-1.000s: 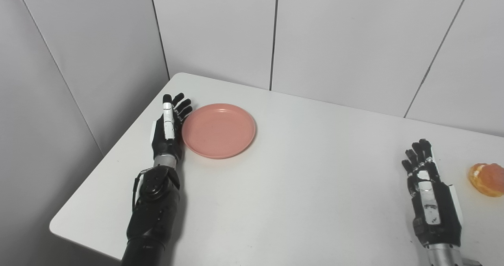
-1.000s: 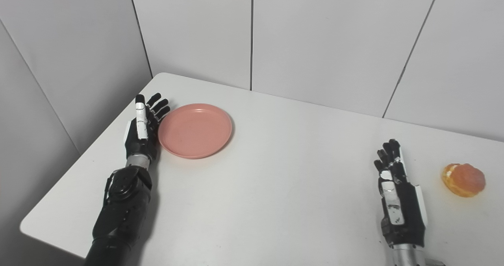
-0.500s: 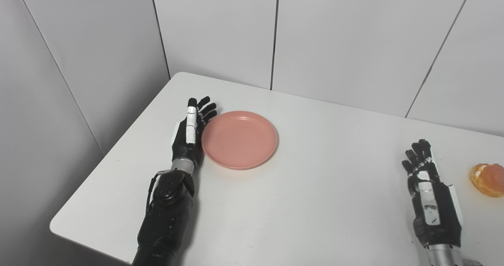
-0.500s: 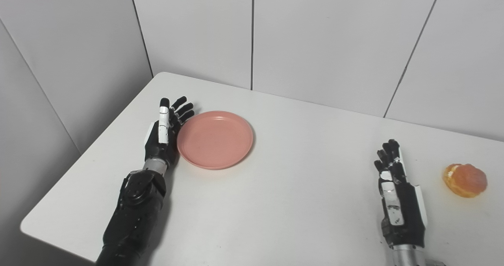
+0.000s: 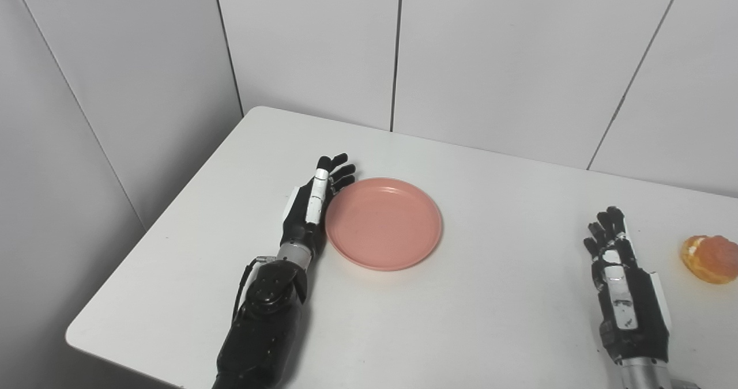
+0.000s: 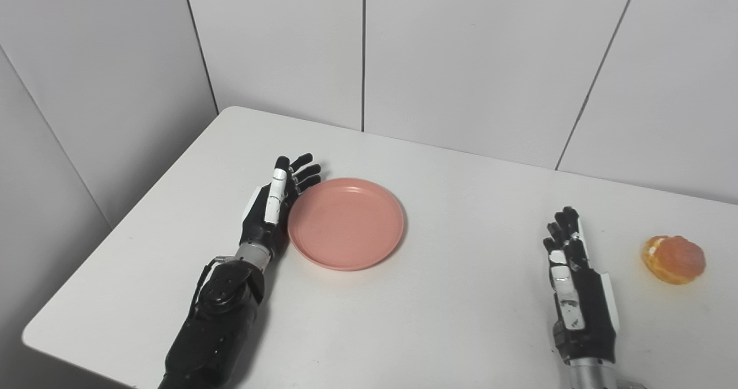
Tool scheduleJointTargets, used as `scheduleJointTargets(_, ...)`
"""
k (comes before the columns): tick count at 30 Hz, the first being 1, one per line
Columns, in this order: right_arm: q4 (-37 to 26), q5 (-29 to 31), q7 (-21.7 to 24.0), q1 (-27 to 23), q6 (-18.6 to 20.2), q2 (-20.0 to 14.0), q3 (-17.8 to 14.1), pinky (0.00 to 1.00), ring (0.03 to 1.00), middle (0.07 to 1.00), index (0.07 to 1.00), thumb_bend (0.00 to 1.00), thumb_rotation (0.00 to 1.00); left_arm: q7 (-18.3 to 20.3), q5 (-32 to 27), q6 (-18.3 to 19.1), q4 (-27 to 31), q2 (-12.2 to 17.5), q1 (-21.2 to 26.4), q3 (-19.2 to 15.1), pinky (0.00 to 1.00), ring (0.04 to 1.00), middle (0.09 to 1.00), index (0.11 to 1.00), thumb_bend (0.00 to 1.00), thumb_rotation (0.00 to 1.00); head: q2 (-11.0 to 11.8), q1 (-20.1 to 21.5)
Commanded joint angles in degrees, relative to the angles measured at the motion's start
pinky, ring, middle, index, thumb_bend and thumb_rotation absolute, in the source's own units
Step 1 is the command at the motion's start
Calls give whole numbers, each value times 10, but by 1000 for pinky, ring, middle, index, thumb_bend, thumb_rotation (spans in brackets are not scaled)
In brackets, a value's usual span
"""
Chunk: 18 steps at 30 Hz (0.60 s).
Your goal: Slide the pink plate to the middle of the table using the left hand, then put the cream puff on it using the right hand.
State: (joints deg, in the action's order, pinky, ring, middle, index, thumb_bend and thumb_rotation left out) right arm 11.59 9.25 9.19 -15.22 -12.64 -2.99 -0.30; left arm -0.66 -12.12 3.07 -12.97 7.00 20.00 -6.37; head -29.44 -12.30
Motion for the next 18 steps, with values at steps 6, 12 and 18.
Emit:
scheduleJointTargets(6, 15, -21, -18, 32, -14, 23, 5, 1000, 1000, 997, 996, 622, 843, 13, 2, 41, 49, -17, -19, 18, 885, 858, 844, 826, 676, 1000, -18, 62)
scheduleJointTargets(12, 0, -44, -35, 30, -1, 37, 12, 1000, 1000, 1000, 1000, 599, 871, 20, -6, 64, 65, -25, -27, 19, 875, 859, 849, 832, 694, 1000, -29, 97)
scheduleJointTargets(18, -6, -66, -58, 27, 8, 57, 17, 1000, 984, 989, 999, 591, 861, 42, -16, 65, 78, -29, -42, 25, 906, 882, 868, 856, 679, 1000, -39, 150)
